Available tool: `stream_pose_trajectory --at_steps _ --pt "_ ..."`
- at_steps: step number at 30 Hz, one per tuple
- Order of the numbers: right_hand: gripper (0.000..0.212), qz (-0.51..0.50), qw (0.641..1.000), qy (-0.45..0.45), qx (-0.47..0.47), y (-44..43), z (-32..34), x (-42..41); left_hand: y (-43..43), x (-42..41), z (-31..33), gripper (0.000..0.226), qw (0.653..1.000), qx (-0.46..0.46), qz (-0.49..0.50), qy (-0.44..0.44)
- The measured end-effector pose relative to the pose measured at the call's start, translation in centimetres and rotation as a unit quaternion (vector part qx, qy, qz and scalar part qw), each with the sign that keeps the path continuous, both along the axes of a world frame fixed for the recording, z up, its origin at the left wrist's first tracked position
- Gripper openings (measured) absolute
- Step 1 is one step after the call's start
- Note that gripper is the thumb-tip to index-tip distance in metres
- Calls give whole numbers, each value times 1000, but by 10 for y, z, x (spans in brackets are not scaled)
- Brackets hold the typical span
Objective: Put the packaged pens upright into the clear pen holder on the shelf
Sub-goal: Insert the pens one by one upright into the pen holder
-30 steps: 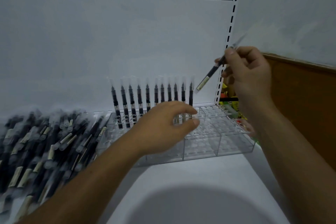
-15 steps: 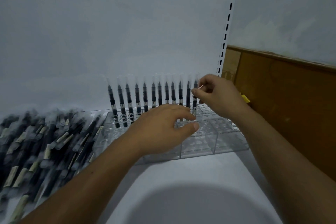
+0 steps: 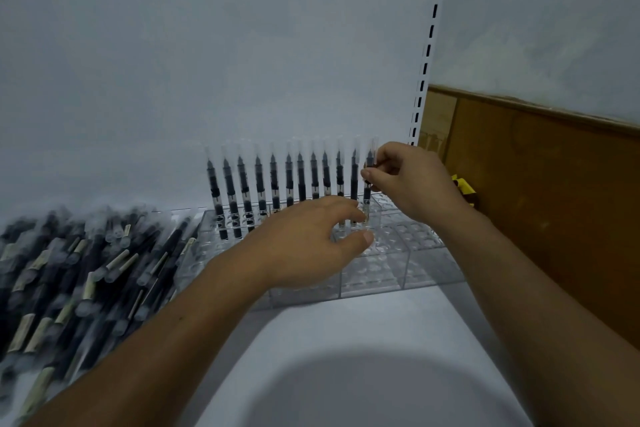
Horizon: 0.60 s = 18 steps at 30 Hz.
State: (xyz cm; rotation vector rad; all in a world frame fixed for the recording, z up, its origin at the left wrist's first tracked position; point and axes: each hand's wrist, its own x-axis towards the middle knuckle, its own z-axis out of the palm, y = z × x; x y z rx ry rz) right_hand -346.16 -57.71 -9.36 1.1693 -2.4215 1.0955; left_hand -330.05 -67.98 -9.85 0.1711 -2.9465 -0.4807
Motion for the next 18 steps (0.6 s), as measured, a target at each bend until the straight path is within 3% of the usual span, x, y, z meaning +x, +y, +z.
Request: stream_pose_trajectory --at_steps 9,18 --pt "21 -30 999 -9 18 1 1 3 -1 -1 0 48 1000 2 -6 2" --pt "53 -74 982 0 175 24 23 30 0 9 14 55 999 -21 -21 -17"
